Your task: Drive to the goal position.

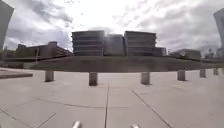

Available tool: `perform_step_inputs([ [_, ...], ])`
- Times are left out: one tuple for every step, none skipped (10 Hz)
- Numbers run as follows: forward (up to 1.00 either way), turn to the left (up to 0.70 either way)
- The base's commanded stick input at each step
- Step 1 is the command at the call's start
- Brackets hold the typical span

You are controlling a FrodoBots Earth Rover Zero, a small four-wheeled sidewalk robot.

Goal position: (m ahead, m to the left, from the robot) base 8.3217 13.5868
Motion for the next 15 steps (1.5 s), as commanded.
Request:
perform_step_inputs([
  [0.70, -0.31],
  [0.70, -0.12],
  [0.70, 0.00],
  [0.70, 0.00],
  [0.70, 0.00],
  [0.70, 0.00],
  [0.70, 0.00],
  [0.70, 0.00],
  [0.70, 0.00],
  [0.70, 0.00],
  [0.70, 0.00],
  [0.70, 0.00],
  [0.70, 0.00],
  [0.70, 0.00],
  [0.70, 0.00],
])
